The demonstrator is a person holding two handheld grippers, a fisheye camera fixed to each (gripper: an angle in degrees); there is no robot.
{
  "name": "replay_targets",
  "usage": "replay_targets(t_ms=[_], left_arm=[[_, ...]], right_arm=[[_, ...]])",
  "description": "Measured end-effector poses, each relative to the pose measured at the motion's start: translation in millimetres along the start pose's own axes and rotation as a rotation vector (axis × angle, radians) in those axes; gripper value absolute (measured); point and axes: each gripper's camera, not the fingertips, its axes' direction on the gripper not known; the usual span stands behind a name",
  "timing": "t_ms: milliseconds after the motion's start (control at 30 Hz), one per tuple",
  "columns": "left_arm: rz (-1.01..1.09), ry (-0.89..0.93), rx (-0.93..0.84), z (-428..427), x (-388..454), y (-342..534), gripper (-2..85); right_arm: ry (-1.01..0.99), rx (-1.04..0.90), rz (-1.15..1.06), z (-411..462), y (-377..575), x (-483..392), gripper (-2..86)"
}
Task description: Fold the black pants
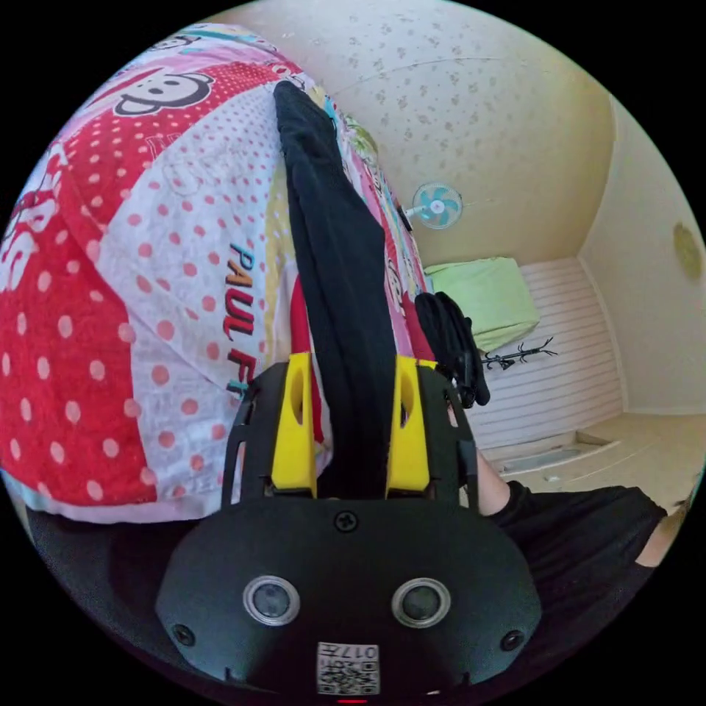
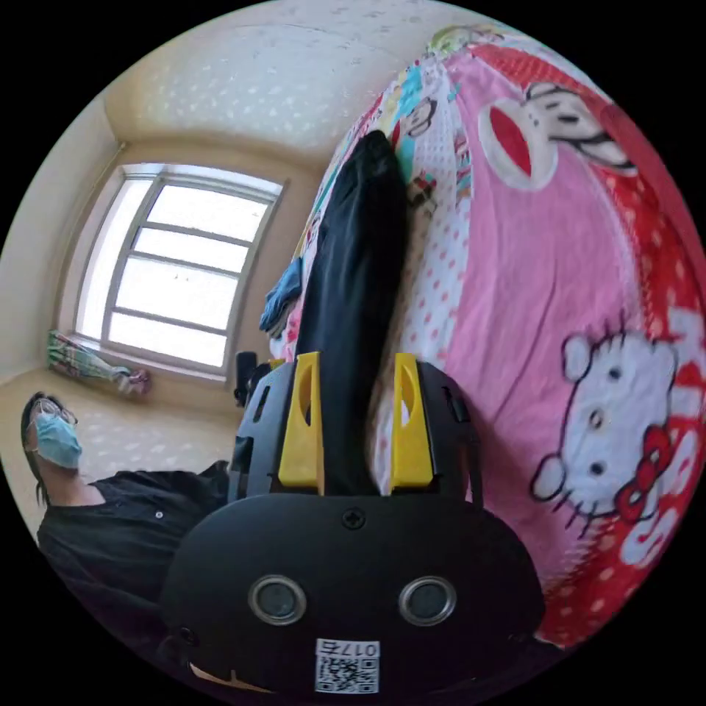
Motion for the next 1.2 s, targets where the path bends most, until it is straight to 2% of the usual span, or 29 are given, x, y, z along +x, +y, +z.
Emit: replay_targets(t_ms=[100, 233, 333, 433, 533, 600, 767, 867, 1033, 1200], left_arm=[[0.027, -0.015, -0.007, -0.7, 3.0, 32.4, 14.0], [0.014, 0.033, -0.058, 14.9, 4.1, 84.7, 13.2], [-0.007, -0.03, -0.075, 9.7, 8.7, 107.7, 6.0], [0.187, 0.035, -0.077, -19.5, 46.9, 126.9, 5.1], [0.39, 0.195, -0.008, -74.6, 100.8, 140.8, 5.1], [0.537, 0.279, 0.044, -109.4, 142.6, 145.5, 5.0], [0.971, 0.334, 0.212, -202.6, 283.7, 159.9, 5.1], [1.116, 0.352, 0.323, -236.4, 346.4, 166.9, 5.2], [0.961, 0.231, 0.453, -241.3, 385.2, 132.9, 5.0], [0.77, 0.105, 0.367, -206.6, 364.1, 19.2, 4.9]], right_arm=[[-0.096, -0.077, -0.025, 18.2, 22.2, -25.1, 13.2], [-0.085, -0.078, -0.042, 21.1, 34.8, -62.2, 11.5], [-0.058, -0.149, -0.038, 17.5, 40.1, -96.8, 6.6], [-0.16, -0.113, -0.17, -15.0, 58.8, -172.5, 3.7], [-0.285, -0.03, -0.38, -70.1, 77.1, -282.3, 2.3], [-0.345, 0.014, -0.593, -112.9, 82.2, -387.8, 1.5], [-0.336, 0.102, -0.996, -195.5, 93.4, -599.4, 0.7], [-0.284, 0.241, -1.15, -238.2, 107.3, -697.5, 0.5], [-0.147, 0.343, -1.04, -261.0, 53.1, -757.7, 0.3], [-0.047, 0.326, -0.781, -239.1, -115.9, -708.7, 0.3]])
